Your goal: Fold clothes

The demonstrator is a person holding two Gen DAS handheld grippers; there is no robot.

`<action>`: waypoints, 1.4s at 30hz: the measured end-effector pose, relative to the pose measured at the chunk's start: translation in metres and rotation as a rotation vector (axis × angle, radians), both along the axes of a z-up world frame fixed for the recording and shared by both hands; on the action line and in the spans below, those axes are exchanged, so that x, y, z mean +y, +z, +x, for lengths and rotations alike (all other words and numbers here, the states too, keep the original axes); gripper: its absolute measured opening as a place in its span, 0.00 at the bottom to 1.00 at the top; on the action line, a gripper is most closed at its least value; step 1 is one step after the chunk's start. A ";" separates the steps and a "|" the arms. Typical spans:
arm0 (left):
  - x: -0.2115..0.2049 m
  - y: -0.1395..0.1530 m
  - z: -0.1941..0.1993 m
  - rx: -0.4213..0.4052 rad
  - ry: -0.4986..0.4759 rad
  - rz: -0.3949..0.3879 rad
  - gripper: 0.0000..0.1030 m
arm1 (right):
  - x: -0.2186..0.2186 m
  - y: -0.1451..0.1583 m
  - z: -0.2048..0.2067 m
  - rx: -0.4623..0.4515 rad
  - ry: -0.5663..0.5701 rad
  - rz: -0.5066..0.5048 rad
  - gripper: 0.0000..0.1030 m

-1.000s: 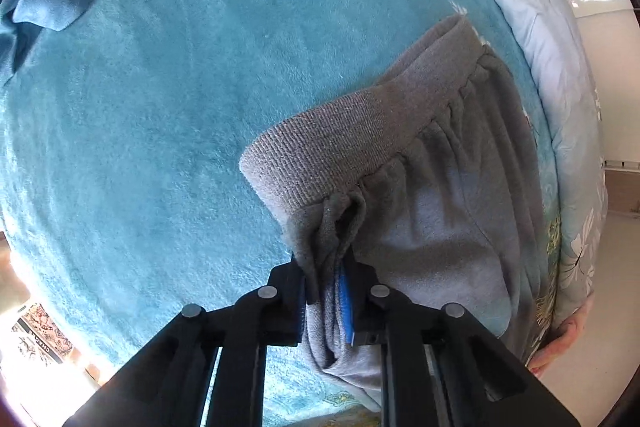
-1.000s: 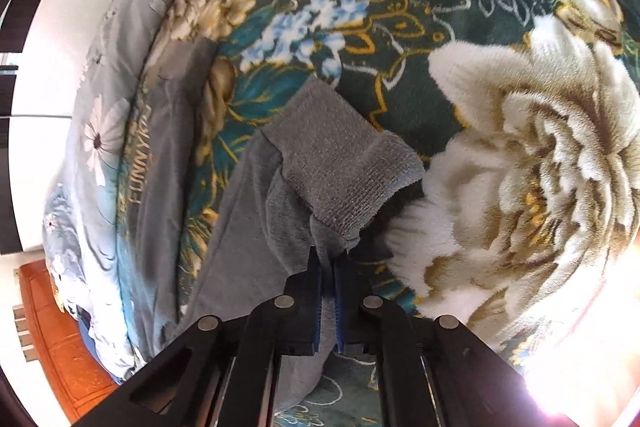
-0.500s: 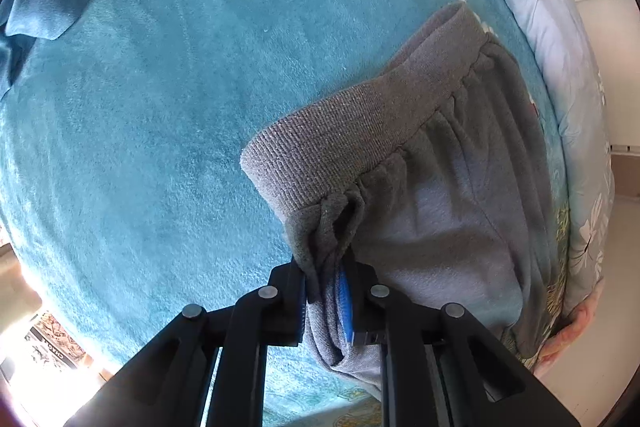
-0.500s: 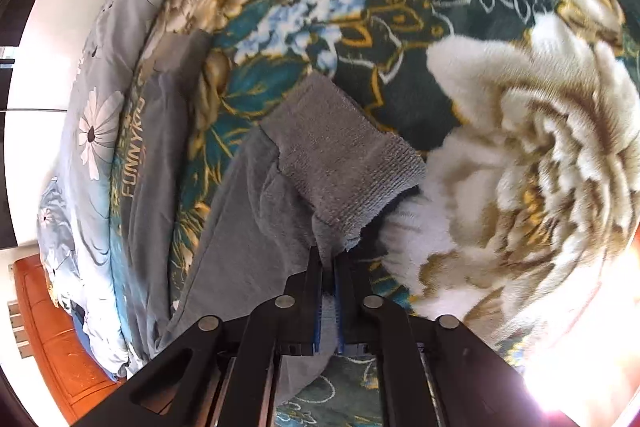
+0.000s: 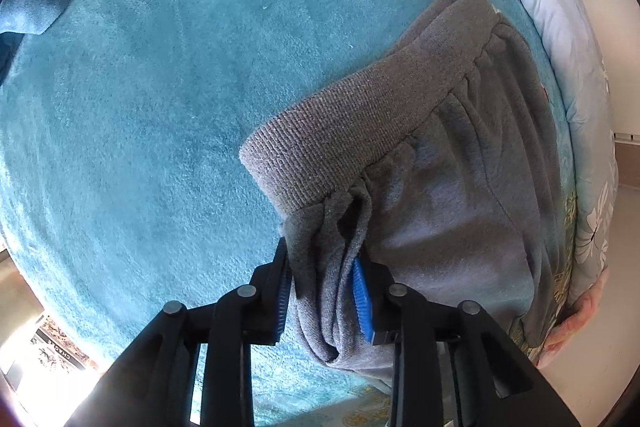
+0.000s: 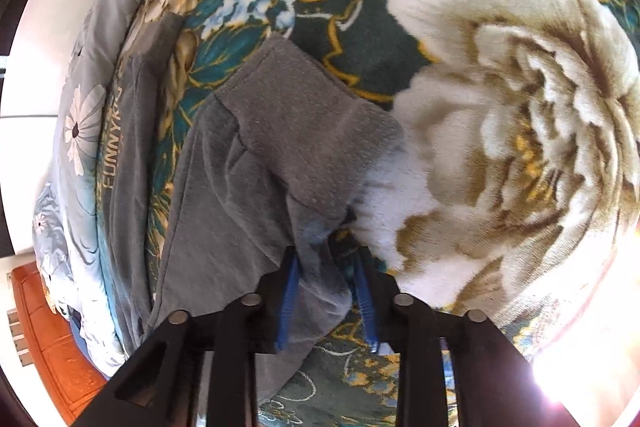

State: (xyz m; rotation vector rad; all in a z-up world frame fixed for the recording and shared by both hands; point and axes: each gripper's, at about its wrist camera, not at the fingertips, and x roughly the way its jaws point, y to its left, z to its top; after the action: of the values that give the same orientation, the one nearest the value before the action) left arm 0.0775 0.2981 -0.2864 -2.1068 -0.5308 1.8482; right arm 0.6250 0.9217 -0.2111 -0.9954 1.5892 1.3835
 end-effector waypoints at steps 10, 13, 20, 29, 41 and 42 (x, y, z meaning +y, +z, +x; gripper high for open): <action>-0.004 -0.004 0.001 0.010 -0.010 -0.006 0.33 | -0.022 -0.005 -0.012 0.028 0.022 -0.011 0.31; -0.006 -0.003 0.001 0.012 -0.004 -0.007 0.32 | -0.024 0.001 -0.016 0.008 0.034 0.002 0.08; -0.014 0.023 0.000 0.043 0.022 0.071 0.12 | -0.023 0.041 -0.023 0.098 0.011 0.075 0.05; 0.013 0.078 -0.034 -0.048 0.127 0.236 0.12 | 0.022 0.106 -0.071 0.173 0.011 0.166 0.04; 0.139 0.100 -0.081 -0.099 0.165 0.267 0.13 | 0.105 0.107 -0.211 0.135 0.101 0.170 0.04; 0.151 0.094 -0.087 -0.100 0.169 0.260 0.13 | 0.109 0.102 -0.221 0.124 0.112 0.163 0.05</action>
State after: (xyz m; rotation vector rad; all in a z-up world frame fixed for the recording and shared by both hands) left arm -0.0099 0.4487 -0.1929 -2.0391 -0.9448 1.6571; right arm 0.4044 1.0310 -0.1090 -0.9278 1.5002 1.6520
